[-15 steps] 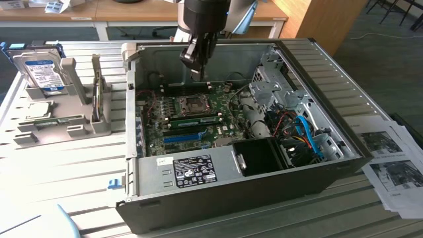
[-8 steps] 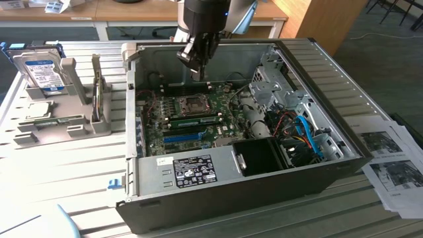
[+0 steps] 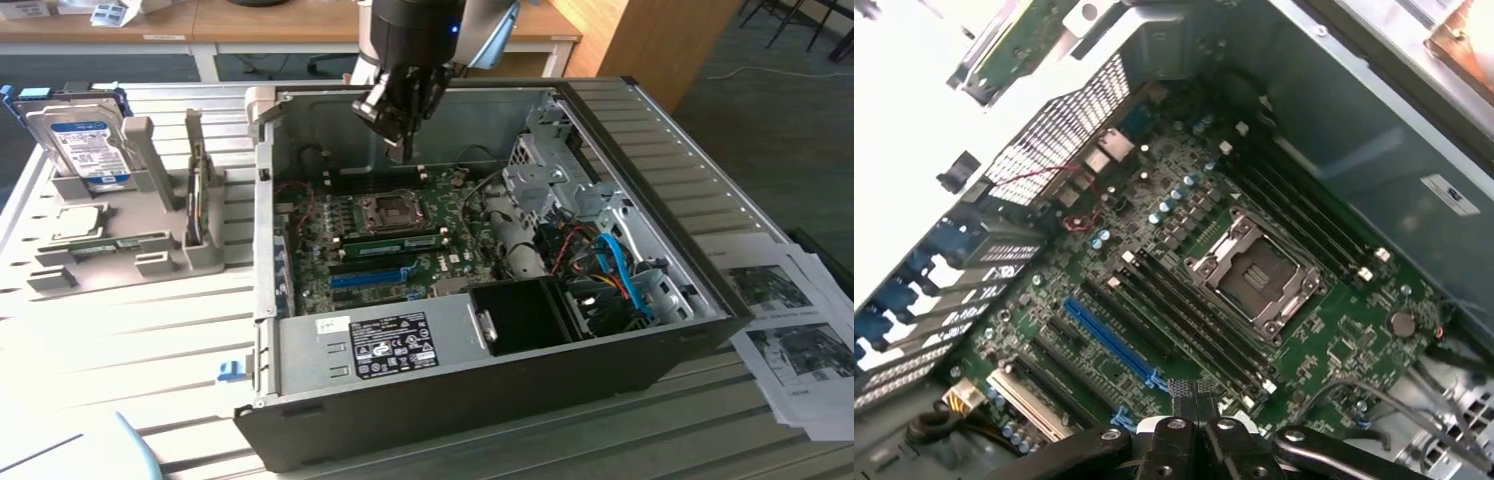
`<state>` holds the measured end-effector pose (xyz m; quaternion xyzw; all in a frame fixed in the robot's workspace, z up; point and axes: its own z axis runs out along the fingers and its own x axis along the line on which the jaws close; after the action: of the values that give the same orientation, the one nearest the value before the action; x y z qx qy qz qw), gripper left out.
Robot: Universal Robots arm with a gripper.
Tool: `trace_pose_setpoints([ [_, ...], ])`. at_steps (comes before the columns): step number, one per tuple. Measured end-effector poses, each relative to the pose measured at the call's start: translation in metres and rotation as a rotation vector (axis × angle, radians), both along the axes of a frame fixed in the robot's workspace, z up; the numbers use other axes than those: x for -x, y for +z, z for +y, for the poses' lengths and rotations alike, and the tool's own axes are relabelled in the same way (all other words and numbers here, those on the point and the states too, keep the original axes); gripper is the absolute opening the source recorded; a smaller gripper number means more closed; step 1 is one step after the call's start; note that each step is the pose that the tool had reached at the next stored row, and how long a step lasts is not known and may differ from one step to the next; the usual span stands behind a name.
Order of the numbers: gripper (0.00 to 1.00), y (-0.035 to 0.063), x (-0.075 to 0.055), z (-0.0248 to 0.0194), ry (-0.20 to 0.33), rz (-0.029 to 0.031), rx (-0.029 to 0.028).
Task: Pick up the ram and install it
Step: 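Press down the ram until it locks into place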
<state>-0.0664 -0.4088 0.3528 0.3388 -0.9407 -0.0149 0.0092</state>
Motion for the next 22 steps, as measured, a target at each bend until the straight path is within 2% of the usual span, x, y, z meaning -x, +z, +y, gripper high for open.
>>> trace_pose_setpoints([
  [22,0.09,0.0,0.0,0.0,-0.248,0.0,0.0],
])
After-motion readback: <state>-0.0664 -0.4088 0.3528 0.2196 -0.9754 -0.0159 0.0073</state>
